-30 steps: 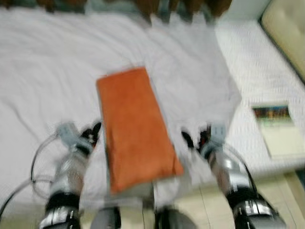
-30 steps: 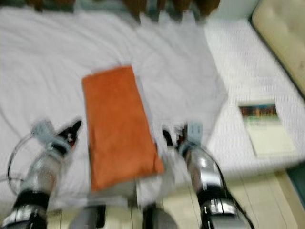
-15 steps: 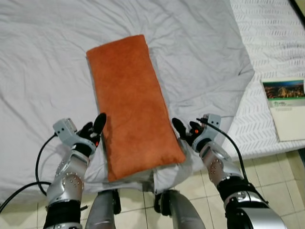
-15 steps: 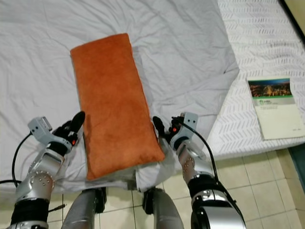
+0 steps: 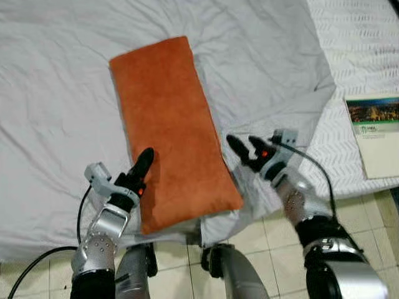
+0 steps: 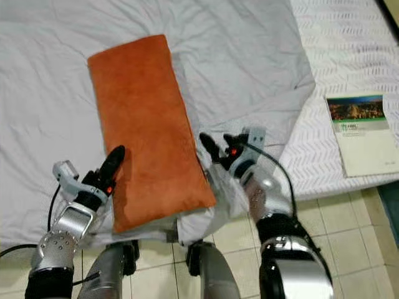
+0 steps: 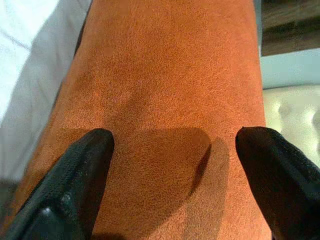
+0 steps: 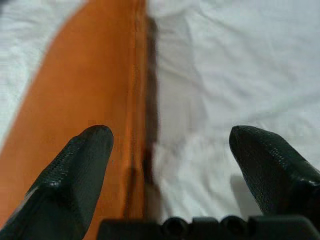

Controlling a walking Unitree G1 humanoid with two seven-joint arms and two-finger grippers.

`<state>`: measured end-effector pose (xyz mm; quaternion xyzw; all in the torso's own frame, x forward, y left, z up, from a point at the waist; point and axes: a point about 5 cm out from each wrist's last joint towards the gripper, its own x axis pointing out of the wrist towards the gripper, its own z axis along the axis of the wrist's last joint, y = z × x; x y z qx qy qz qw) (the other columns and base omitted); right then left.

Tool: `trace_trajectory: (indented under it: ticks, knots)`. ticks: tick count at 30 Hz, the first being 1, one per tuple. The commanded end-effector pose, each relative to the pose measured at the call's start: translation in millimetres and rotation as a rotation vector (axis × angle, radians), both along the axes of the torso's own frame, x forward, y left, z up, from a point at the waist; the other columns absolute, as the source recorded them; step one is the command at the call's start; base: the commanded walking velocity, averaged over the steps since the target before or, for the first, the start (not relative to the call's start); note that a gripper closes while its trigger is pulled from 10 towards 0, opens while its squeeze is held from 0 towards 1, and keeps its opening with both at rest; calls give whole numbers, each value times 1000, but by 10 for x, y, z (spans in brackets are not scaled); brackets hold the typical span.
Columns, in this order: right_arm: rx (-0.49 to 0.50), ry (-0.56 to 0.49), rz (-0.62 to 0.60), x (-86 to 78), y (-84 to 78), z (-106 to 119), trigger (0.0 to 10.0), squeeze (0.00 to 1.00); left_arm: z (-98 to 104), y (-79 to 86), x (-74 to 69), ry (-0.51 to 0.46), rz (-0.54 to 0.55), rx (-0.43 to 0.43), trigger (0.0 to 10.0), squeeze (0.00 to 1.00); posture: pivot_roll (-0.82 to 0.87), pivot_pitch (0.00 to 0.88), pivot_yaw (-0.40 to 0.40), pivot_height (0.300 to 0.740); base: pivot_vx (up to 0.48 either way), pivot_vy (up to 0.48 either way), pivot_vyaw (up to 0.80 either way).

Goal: Clean up the room

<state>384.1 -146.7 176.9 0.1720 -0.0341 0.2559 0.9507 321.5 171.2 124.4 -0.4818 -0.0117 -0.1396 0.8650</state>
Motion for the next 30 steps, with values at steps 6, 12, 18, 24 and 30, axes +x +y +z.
trace_trajectory:
  ticks: [6,12,18,24,30]
  knots:
    - [56,62,80,-81,23,-112,10000,0,-265,-191,-85,91,-85,-91,10000,0,-87,730,-202,740,0,0,0]
    - [204,157,236,-215,104,-115,10000,0,-321,-216,-102,111,-90,-126,10000,0,-89,732,-199,740,0,0,0]
    - [138,280,307,-345,168,-374,10000,0,-336,-244,-106,126,-109,-165,10000,0,-86,742,-197,740,0,0,0]
    - [41,340,298,-427,183,-575,10000,0,-396,-248,-135,159,-114,-143,10000,0,-86,747,-200,740,0,0,0]
    - [-28,375,309,-470,277,-739,10000,0,-353,-188,-179,152,-123,18,10000,0,-75,756,-197,740,0,0,0]
